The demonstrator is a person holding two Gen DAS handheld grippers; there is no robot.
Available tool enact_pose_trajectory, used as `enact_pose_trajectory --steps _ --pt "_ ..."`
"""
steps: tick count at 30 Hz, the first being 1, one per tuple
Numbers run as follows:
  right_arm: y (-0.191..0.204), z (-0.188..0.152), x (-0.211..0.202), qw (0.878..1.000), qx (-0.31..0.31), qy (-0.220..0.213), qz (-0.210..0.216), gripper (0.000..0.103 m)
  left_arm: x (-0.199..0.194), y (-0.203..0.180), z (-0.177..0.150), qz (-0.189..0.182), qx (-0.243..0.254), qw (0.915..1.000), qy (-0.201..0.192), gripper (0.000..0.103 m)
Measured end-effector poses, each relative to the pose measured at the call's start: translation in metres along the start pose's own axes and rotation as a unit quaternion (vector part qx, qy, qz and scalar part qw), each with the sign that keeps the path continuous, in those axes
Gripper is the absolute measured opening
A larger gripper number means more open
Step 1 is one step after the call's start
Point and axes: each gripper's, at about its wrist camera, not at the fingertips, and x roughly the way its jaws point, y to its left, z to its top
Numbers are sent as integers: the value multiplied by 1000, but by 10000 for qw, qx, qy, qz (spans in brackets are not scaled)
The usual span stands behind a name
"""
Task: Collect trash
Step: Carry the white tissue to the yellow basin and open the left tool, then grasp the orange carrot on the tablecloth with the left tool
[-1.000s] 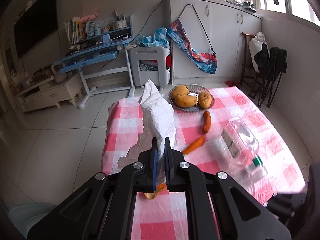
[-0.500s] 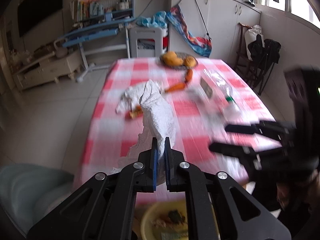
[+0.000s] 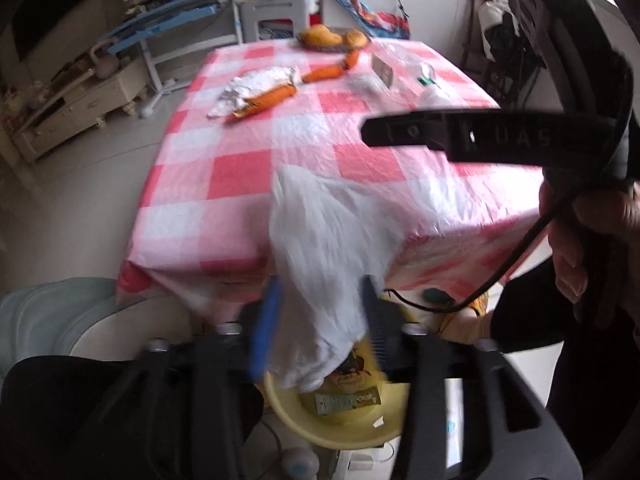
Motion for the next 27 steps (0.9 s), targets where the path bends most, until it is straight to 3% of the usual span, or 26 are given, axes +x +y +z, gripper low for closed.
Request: enact_pose_trajectory --steps 11,18,21,27 --pt "-6 -2 3 9999 152 7 -55 60 -29 23 12 -59 -620 9959 -661 52" --pt "1 -2 0 9998 -1 -77 -157 60 -36 44 61 230 -598 9927 -1024 52" --pt "5 -1 0 9997 -88 -96 -203 60 -27 50 86 255 -520 9928 -1047 52" --pt "4 2 -12 9979 -232 -369 -479 60 32 46 143 366 127 9976 -579 52"
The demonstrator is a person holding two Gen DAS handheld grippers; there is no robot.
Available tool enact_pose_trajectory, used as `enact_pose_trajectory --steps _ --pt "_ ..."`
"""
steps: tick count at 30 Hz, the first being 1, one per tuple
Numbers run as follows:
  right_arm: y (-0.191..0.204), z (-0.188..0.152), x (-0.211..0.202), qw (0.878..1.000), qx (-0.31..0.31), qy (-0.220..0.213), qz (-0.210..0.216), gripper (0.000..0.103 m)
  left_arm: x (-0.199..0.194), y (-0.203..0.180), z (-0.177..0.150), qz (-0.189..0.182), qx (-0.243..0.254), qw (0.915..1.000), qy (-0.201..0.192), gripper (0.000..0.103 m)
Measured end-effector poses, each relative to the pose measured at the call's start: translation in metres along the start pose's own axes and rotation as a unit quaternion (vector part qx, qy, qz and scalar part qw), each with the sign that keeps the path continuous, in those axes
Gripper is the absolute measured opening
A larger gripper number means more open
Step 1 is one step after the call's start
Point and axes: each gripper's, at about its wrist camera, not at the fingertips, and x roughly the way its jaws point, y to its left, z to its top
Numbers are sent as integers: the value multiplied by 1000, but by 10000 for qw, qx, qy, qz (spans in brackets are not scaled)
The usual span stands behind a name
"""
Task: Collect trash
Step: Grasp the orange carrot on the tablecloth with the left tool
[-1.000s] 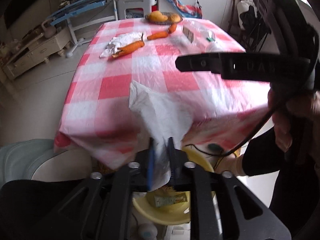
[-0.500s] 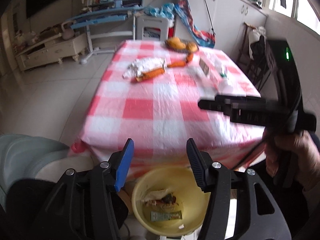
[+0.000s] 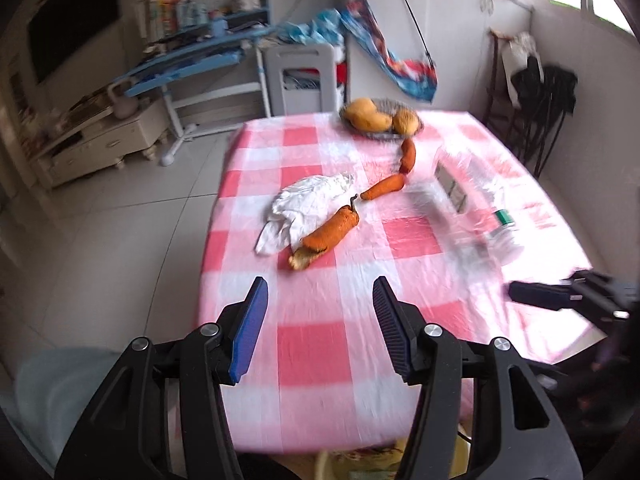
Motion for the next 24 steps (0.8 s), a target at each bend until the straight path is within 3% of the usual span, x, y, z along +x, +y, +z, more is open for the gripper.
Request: enact_pose_trajectory --steps 8,13,16,18,24 --pt "-28 11 -19 9952 412 -609 -645 67 90 -7 35 26 369 9976 592 52" --pt "-49 17 -12 9911 734 -598 -934 69 128 -23 44 203 744 9935 833 50" --pt "-59 18 -5 9894 876 -478 -1055 69 132 -37 47 271 852 9921 882 30" --pt "-66 20 -4 9878 939 -448 -1158 69 127 -54 43 306 1151 9892 851 23" --pt "-91 22 6 9817 1309 -217 -1367 69 102 -115 18 226 1899 9792 676 20"
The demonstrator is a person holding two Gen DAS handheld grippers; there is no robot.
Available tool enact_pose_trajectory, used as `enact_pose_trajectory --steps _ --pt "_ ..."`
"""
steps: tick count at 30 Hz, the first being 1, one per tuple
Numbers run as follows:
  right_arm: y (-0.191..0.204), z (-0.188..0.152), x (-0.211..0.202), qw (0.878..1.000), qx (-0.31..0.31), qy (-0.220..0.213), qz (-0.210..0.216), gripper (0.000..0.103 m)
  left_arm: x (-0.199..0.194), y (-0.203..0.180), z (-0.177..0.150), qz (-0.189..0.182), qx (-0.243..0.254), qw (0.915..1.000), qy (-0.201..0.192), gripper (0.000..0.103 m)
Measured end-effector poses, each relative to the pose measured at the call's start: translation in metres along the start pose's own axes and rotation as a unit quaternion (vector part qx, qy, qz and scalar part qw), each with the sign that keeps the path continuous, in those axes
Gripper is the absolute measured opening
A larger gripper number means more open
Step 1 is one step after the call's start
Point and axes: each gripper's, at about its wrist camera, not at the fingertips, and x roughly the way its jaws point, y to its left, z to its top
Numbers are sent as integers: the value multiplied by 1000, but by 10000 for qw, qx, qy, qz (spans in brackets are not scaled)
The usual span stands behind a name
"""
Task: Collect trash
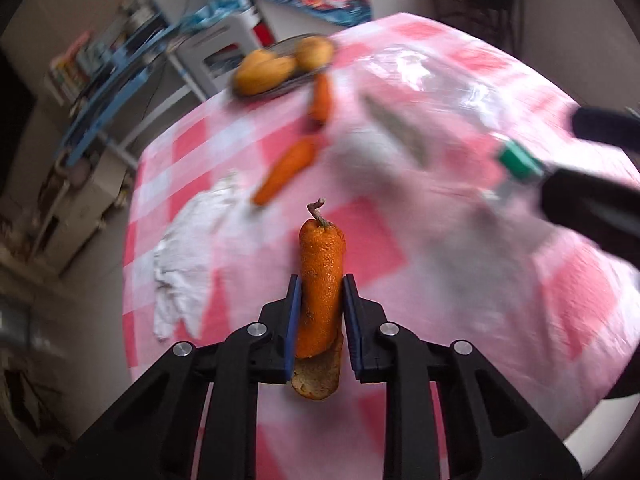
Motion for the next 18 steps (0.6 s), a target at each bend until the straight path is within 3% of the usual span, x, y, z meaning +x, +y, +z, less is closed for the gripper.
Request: enact_pose_trajectory --steps 4,10,13,15,16,18 --pt "-9 -2 10 9996 191 175 -85 69 -6 0 -3 -150 -83 9998 52 19" --pt "-9 -4 18 9993 190 284 -158 69 -12 58 -17 -653 -1231 9900 208 19" --pt "-8 -6 30 9986 152 469 -202 68 -25 87 -26 -906 -1844 9787 23 19" --pt "-9 -9 35 9980 148 588 -161 57 -36 111 -35 -1072 -2320 9667 -160 19" --pt "-10 -12 38 9974 152 685 -142 44 -41 120 -40 -1090 -2486 9621 -246 19" --pt "-11 -14 36 9976 138 667 -130 41 -53 142 -53 -1048 -2881 9510 -414 19"
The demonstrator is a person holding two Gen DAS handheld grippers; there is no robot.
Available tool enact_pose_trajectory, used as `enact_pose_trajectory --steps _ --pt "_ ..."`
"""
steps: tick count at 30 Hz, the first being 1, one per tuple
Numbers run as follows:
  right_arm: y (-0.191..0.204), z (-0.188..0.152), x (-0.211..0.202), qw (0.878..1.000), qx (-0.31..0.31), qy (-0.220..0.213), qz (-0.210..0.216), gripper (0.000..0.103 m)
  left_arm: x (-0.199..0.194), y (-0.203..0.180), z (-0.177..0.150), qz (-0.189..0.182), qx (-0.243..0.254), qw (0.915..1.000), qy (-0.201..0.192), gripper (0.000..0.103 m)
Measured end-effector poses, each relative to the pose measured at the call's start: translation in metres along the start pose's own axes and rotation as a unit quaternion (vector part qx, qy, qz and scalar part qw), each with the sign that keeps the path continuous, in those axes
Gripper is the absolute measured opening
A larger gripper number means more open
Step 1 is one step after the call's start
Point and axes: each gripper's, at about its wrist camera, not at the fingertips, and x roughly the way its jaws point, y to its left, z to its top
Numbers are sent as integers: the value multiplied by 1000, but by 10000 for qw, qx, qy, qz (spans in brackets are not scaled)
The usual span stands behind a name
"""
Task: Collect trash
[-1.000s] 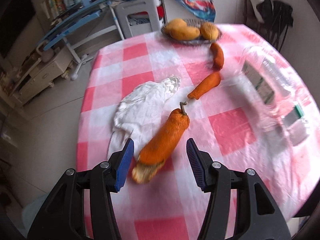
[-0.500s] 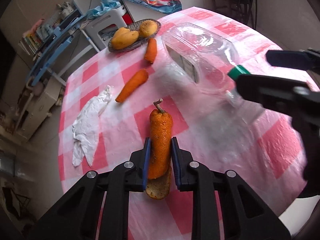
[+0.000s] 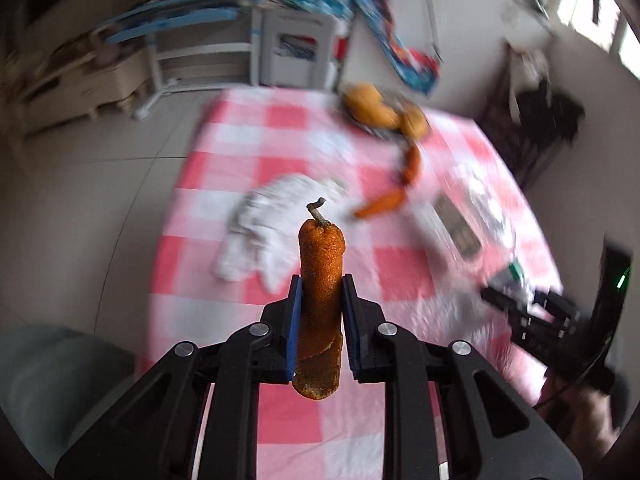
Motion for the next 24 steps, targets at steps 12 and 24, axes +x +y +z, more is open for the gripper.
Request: enact_pose_trajectory --steps 12,24 --pt "1 -12 -28 9860 526 -130 1574 41 -32 59 -8 36 -887 9951 -431 19" --pt "64 -33 -56 9635 -819 344 2525 41 -43 66 -21 4 -1016 9932 -569 19"
